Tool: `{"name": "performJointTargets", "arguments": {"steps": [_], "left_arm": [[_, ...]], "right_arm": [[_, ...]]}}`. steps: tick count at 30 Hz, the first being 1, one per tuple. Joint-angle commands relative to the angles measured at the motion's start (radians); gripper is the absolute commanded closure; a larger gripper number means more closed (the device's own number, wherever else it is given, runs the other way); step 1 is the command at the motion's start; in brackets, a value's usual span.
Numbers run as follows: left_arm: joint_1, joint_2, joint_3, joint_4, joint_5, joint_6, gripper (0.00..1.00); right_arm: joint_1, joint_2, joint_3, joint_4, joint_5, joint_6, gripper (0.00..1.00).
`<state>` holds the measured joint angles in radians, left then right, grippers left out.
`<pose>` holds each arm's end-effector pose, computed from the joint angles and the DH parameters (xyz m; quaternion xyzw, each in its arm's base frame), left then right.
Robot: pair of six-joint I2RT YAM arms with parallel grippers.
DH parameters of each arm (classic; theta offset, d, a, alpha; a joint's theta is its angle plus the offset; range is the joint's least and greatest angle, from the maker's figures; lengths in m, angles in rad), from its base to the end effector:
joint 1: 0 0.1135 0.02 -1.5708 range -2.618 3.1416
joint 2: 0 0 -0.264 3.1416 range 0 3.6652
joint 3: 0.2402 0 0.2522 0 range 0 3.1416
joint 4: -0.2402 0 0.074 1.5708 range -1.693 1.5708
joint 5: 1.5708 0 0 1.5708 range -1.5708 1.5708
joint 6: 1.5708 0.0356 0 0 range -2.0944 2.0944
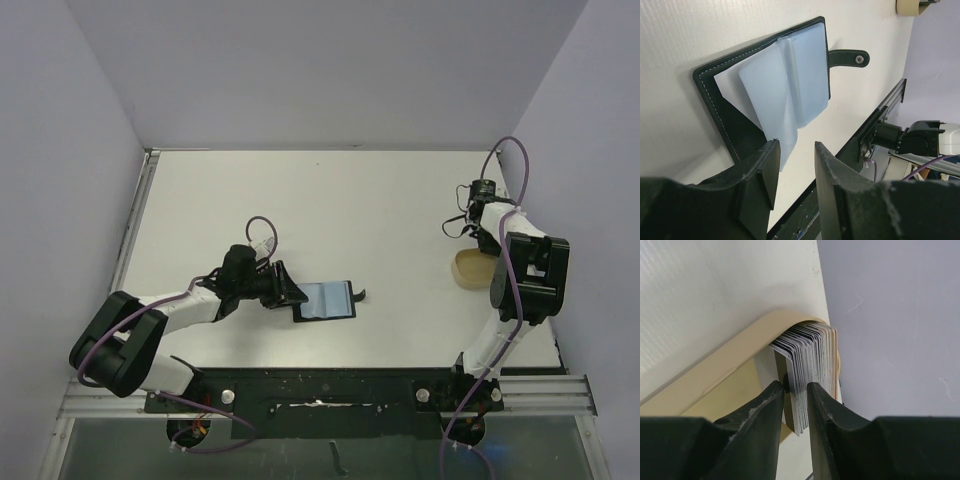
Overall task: Put the credit cards into the card holder
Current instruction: Pick up the credit card from the storage box, then insert the credit card into the card holder.
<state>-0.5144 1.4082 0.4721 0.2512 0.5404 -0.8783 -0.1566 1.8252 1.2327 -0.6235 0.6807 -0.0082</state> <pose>0.2102 -0.1398 0.1462 -0.0450 0.8770 -0.4500 0.1622 0.3506 -0.0780 0.1866 0.1275 0.9209 -0.3412 0.1387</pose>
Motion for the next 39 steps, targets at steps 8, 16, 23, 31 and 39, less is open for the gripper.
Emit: {"name": "performJointTargets", "arguments": {"steps": [8,16,23,31,39], "left_arm": [[-0.001,-0.025,0.022,0.034,0.019,0.015,0.67],[0.0,-0.033,0.019,0.036,0.016,0.013,0.67],[-0.002,-0.042,0.023,0.007,0.031,0.007,0.66],[-0.003,-0.098,0.044,-0.034,0.045,0.0,0.67],[-0.002,-0.066,0.103,-0.022,0.096,-0.009,0.94]], "right_arm": [[-0.001,-0.048,0.077,-0.026,0.019,0.01,0.83],[0.068,-0.081,0.111,-0.115,-0.122,0.057,1.0],[0.175,-0.141,0.145,-0.22,-0.214,0.147,1.0],[0.322,-0.258,0.157,-0.255,-0.335,0.283,1.0],[0.463,-0.433,0.023,-0.08,-0.619,0.375,1.0]]}}
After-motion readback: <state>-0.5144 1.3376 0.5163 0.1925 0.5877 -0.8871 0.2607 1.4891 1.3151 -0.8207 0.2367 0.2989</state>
